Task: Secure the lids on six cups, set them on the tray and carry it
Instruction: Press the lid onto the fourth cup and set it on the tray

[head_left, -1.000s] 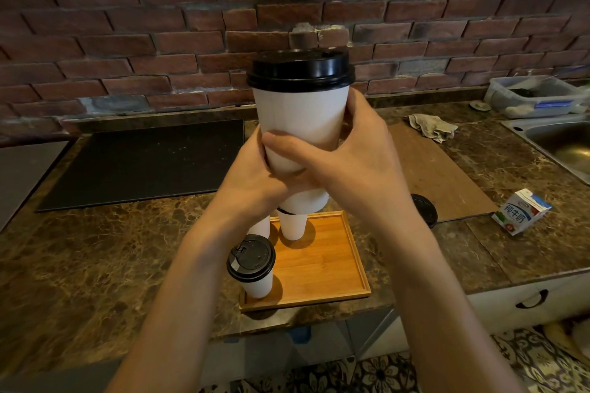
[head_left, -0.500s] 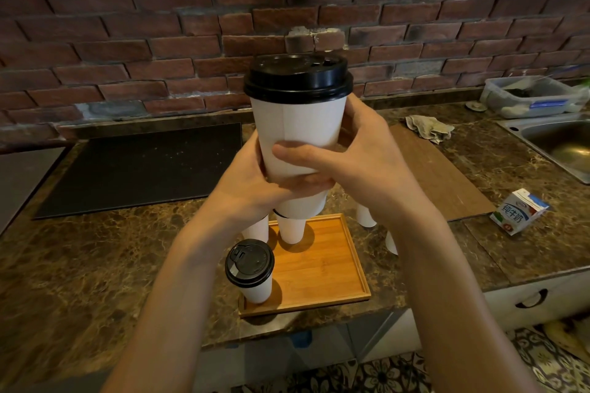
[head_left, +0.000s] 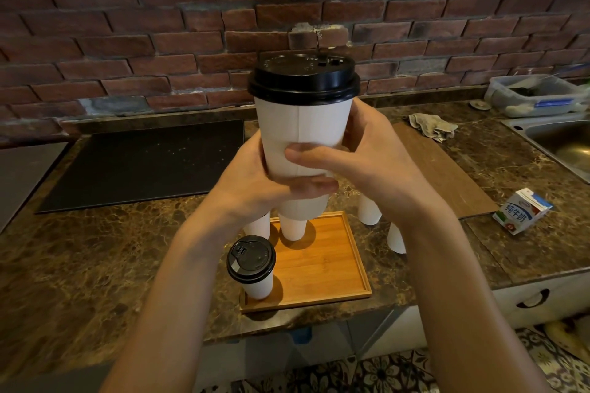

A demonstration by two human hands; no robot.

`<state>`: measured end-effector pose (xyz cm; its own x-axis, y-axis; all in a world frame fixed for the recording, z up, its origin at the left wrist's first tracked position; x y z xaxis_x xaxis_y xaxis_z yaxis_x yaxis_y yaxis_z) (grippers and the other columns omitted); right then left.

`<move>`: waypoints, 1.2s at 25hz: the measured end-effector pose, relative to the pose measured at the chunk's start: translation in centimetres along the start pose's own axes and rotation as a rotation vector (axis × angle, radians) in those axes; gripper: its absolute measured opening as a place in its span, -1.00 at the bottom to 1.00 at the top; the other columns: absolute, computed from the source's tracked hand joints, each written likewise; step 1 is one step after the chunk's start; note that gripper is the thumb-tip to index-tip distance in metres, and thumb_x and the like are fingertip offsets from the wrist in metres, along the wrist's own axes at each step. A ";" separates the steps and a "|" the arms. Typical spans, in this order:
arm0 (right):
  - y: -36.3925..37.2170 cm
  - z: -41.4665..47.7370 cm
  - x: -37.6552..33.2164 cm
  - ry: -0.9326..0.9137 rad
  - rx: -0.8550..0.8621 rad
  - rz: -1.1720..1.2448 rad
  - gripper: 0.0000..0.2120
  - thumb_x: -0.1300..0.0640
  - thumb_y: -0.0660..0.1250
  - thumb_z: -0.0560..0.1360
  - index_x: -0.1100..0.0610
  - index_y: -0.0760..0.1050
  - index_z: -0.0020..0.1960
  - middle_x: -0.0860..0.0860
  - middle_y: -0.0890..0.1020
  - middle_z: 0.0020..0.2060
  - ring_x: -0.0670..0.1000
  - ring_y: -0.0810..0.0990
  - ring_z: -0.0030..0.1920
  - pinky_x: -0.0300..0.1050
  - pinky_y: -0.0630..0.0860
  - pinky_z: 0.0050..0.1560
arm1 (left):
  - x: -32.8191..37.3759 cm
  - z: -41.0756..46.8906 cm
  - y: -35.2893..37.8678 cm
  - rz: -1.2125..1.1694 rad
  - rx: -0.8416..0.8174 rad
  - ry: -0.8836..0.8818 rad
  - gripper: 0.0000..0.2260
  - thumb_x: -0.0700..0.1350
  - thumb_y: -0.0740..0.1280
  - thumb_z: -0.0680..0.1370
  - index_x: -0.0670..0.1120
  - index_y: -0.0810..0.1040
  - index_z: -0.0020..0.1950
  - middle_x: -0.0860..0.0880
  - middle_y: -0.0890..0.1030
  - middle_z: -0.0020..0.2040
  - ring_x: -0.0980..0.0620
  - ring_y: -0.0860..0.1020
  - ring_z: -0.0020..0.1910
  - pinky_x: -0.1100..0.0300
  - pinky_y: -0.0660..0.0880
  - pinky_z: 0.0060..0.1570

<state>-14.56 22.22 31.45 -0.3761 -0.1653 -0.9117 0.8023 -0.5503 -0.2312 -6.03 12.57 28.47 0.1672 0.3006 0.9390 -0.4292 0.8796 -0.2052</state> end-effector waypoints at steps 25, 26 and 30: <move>0.6 0.1 0.2 0.078 0.244 -0.296 -0.15 -0.30 0.49 0.22 -0.02 0.33 0.41 -0.16 0.53 0.20 -0.12 0.50 0.21 0.02 0.57 0.13 | -0.9 0.6 -0.2 -0.014 0.234 0.004 -0.46 -0.30 0.49 0.34 0.21 0.36 0.07 0.21 0.53 -0.01 0.51 0.52 -0.10 0.58 0.43 -0.26; 0.5 0.2 0.1 0.069 0.241 -0.297 -0.16 -0.28 0.50 0.23 -0.02 0.33 0.41 -0.17 0.53 0.20 -0.13 0.50 0.20 -0.01 0.57 0.12 | -0.8 0.6 -0.3 -0.009 0.230 0.002 -0.45 -0.29 0.50 0.33 0.21 0.36 0.07 0.22 0.53 -0.02 0.51 0.52 -0.11 0.59 0.43 -0.27; 0.0 0.3 -0.3 0.030 0.225 -0.232 -0.21 -0.20 0.54 0.26 -0.01 0.35 0.40 -0.18 0.54 0.21 -0.21 0.49 0.20 -0.16 0.55 0.13 | -0.5 0.7 -0.7 0.036 0.197 0.014 -0.46 -0.28 0.51 0.35 0.23 0.36 0.07 0.25 0.52 0.00 0.53 0.50 -0.07 0.60 0.42 -0.26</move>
<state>-14.65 22.01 31.83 -0.5205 0.0087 -0.8538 0.5725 -0.7383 -0.3566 -6.41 11.52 28.29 0.1601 0.3372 0.9277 -0.6000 0.7795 -0.1798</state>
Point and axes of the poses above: each hand's wrist, its own z-axis towards the middle knuckle, its own y-axis out of the palm, x = y × z, the point moved 6 cm from there along z, towards the middle knuckle
